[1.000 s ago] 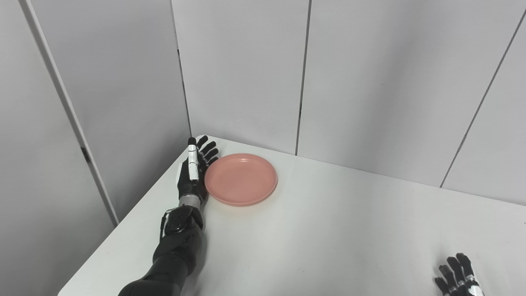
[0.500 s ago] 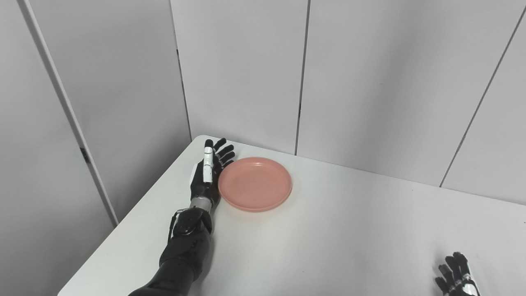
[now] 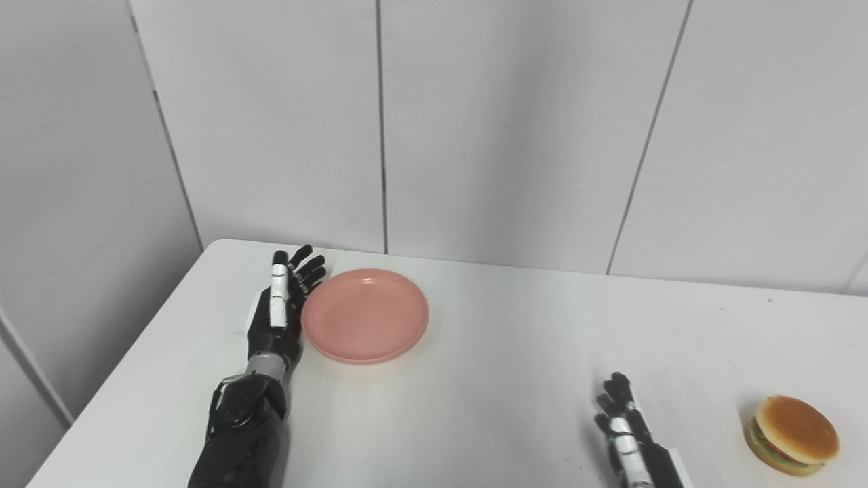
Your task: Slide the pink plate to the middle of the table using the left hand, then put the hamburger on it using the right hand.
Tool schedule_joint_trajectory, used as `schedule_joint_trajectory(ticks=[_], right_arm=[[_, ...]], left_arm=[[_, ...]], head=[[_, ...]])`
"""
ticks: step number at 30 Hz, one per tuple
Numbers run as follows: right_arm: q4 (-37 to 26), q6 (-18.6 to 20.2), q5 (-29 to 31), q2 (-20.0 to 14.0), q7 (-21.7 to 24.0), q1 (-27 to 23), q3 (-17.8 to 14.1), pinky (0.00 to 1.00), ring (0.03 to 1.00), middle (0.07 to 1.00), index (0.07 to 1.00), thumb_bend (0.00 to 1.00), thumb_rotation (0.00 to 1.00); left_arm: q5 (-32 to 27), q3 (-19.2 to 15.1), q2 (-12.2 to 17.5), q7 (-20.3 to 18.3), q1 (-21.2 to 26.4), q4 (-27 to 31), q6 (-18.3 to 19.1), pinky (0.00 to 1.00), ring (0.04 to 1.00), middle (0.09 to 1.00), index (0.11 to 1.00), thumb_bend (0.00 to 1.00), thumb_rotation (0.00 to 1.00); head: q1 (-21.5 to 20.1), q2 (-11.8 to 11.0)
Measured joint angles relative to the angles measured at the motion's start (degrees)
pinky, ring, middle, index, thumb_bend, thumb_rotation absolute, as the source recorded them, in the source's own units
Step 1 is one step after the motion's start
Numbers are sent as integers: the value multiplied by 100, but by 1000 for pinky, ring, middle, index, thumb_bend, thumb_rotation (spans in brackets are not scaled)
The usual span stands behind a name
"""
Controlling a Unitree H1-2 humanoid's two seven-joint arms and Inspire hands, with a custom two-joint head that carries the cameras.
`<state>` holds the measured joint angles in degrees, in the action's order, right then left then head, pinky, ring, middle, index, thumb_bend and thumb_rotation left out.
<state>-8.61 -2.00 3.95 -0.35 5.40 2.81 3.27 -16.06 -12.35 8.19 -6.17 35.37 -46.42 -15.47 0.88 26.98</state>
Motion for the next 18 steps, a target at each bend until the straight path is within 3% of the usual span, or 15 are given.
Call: schedule_joint_trajectory(ticks=[9,18], right_arm=[[-12,0,-211,197,-122,41,170,1000,1000,1000,1000,561,778],[-1,7,-298,299,-170,58,291,1000,1000,1000,1000,569,781]], left_arm=[[-40,112,-108,-291,-39,107,110,863,855,836,835,780,1000],[-112,208,-192,-451,-19,43,153,851,856,840,843,764,1000]], head=[[-737,35],[-905,166]])
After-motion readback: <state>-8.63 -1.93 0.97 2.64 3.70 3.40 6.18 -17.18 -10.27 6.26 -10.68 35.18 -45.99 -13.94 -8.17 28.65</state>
